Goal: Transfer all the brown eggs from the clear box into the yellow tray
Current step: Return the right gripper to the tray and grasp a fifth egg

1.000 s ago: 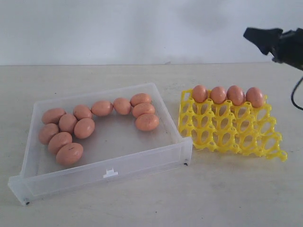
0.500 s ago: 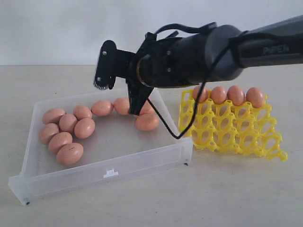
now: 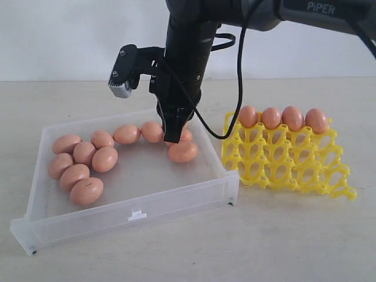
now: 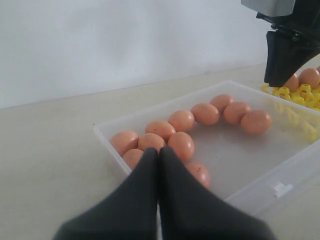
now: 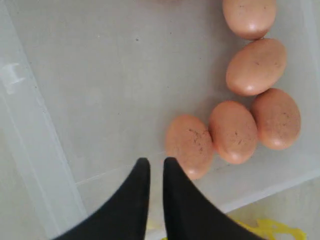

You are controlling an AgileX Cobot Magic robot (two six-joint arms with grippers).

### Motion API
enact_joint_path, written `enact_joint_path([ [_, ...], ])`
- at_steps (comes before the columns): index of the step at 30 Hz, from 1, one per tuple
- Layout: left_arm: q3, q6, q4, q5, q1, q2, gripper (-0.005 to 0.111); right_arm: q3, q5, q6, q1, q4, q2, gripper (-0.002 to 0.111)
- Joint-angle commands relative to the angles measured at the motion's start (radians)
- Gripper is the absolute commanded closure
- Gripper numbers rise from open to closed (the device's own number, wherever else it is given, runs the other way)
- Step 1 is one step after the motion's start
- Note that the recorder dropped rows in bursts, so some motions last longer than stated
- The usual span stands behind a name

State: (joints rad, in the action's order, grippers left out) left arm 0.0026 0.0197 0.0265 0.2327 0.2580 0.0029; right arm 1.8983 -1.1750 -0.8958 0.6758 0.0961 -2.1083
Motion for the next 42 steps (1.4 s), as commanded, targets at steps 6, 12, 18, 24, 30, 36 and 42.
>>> enact_joint_path([
  [6,-0.003,0.001,0.0,-0.005,0.001,-0.003,0.111,0.01,0.071,-0.089,-0.008,-0.06,-0.081,0.046],
  [12,-0.003,0.001,0.0,-0.005,0.001,-0.003,0.111,0.01,0.128,-0.083,-0.008,-0.096,-0.146,0.046],
  [18,-0.003,0.001,0.0,-0.005,0.001,-0.003,0.111,0.01,0.166,-0.078,-0.008,-0.13,-0.201,0.046],
  [24,-0.003,0.001,0.0,-0.005,0.001,-0.003,0.111,0.01,0.224,0.108,-0.008,-0.199,-0.232,0.065],
  [30,-0.003,0.001,0.0,-0.005,0.001,-0.003,0.111,0.01,0.219,0.157,-0.008,-0.234,-0.196,0.109],
  [36,-0.003,0.001,0.0,-0.005,0.001,-0.003,0.111,0.01,0.235,0.192,0.044,-0.136,-0.038,0.109],
  [42,-0.003,0.001,0.0,-0.005,0.001,-0.003,0.111,0.01,0.297,0.335,0.076,-0.131,0.134,0.109],
])
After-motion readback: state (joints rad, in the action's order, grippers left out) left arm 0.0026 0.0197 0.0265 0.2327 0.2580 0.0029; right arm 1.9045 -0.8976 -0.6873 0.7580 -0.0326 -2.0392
